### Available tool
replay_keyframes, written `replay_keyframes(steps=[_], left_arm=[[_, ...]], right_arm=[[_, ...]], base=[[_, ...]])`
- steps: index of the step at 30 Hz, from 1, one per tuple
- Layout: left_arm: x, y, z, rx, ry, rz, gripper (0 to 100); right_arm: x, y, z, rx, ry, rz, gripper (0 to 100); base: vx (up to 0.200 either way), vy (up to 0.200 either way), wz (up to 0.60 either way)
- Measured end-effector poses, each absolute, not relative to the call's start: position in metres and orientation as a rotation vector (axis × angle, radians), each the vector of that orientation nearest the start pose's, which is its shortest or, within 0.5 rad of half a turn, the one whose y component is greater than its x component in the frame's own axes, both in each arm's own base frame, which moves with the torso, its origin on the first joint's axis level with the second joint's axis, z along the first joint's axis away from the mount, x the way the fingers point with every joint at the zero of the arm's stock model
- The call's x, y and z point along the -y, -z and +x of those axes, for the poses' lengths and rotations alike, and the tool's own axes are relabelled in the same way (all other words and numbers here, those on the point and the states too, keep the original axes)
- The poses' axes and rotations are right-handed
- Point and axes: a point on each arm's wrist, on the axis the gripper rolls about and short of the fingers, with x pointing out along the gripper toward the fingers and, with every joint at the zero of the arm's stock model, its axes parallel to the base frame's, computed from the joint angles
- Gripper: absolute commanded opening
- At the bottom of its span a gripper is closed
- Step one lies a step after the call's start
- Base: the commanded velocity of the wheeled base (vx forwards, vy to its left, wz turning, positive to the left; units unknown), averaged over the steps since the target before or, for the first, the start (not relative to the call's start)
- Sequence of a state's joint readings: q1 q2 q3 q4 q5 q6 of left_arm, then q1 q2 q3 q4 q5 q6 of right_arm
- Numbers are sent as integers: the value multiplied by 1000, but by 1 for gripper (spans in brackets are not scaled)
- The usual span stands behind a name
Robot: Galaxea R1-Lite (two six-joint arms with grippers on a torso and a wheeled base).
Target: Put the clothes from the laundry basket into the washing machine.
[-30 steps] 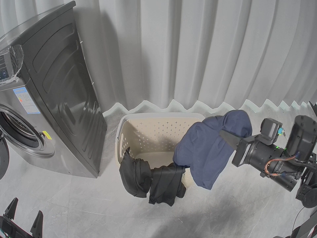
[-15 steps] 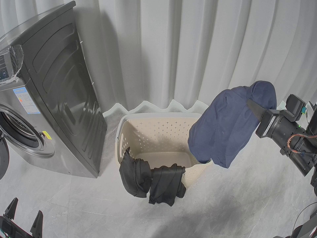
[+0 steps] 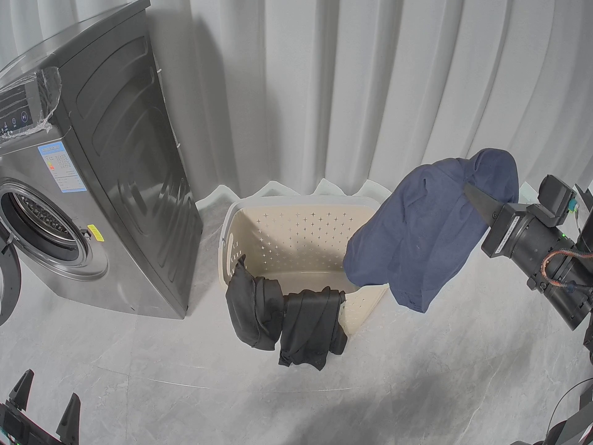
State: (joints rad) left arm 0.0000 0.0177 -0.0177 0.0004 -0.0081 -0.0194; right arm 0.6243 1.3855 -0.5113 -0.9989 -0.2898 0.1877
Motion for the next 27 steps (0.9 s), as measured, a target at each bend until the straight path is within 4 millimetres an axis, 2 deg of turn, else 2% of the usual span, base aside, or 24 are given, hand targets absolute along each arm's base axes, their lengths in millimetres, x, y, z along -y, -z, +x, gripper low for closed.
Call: replay_keyframes(steps=[4,27], left_arm=[[0,-81,-23,-2,7,-19,100],[0,-81,-23,-2,14,-22,100]], right_arm=[[-121,-222,178,80,-348,242,0],[-122,-222,178,80,-354,244,0]], base=[[0,0,0],[0,200,0]])
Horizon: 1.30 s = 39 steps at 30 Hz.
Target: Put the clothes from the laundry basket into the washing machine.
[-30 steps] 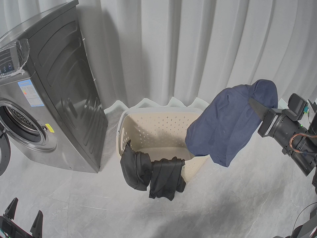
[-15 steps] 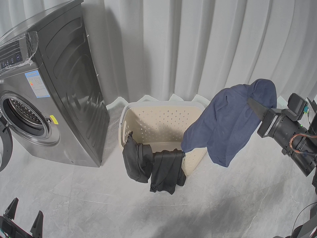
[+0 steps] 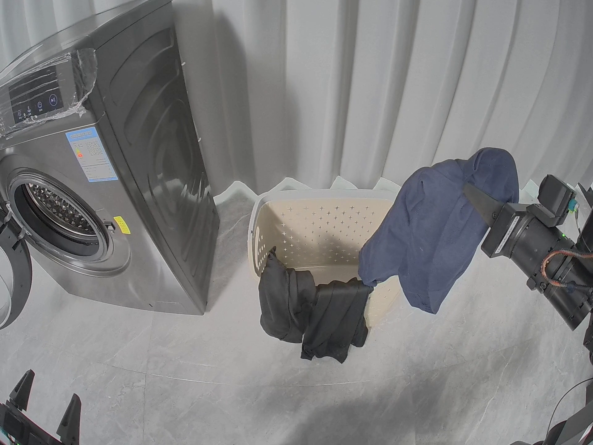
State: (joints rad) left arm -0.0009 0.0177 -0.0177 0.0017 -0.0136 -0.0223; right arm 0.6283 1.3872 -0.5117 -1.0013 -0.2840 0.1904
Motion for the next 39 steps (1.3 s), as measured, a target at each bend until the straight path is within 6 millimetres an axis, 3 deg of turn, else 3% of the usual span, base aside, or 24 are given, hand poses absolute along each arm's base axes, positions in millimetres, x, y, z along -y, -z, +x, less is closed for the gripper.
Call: replay_keyframes(steps=[39], left_arm=[[0,-81,-23,-2,15,-22,100]], right_arm=[[-125,-221,178,73,-373,244,0]], base=[[0,190,0]])
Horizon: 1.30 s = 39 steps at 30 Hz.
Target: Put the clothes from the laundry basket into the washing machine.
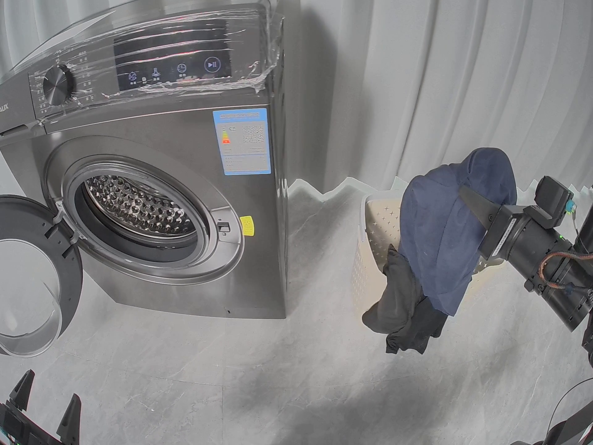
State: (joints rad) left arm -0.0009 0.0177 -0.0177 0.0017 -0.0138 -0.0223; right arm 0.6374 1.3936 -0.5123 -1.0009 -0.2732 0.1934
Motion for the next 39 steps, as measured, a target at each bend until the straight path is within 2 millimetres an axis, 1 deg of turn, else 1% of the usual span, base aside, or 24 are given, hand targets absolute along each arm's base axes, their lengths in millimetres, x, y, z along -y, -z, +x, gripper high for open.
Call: replay_keyframes(steps=[4,13,19,39], left_arm=[[0,-81,-23,-2,14,-23,100],[0,-81,-23,-1,15,-24,100],[0,-81,-23,-2,14,-23,100],[0,-81,-23,-2,16,-24,100]], right_arm=[[-125,-221,178,72,-373,244,0],[-124,-221,178,72,-374,245,0],[-125,-220,178,68,-374,247,0],[-125,-217,178,58,-375,248,0]], base=[[0,0,0],[-200,0,0],[0,0,0],[0,200,0]])
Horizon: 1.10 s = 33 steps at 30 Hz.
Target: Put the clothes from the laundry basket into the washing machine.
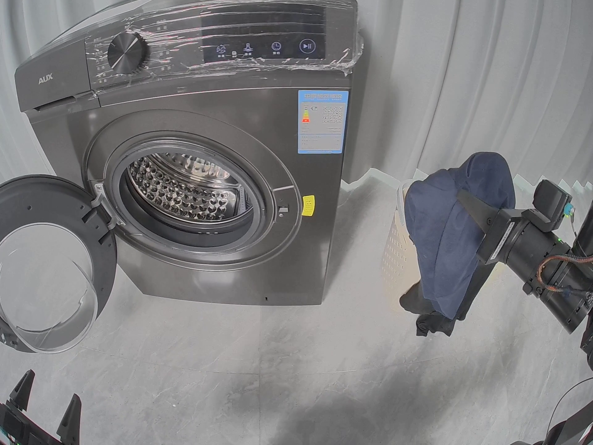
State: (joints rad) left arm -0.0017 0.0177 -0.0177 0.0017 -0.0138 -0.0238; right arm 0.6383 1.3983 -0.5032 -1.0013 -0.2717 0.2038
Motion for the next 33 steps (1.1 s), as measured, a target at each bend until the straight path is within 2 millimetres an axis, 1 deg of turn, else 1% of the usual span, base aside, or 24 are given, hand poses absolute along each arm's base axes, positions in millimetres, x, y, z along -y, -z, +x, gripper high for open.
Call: replay_keyframes(steps=[10,19,25,33], left_arm=[[0,-81,-23,-2,14,-24,100],[0,-81,-23,-2,14,-24,100],[0,-81,-23,-2,13,-23,100],[0,-81,-23,-2,14,-23,100]], right_arm=[[-125,-217,179,57,-375,248,0],[-126,-221,177,91,-391,259,0],[-127,-218,177,85,-410,251,0],[-127,-214,178,72,-408,245,0]], base=[[0,200,0],[0,0,0],[0,0,0],[0,200,0]])
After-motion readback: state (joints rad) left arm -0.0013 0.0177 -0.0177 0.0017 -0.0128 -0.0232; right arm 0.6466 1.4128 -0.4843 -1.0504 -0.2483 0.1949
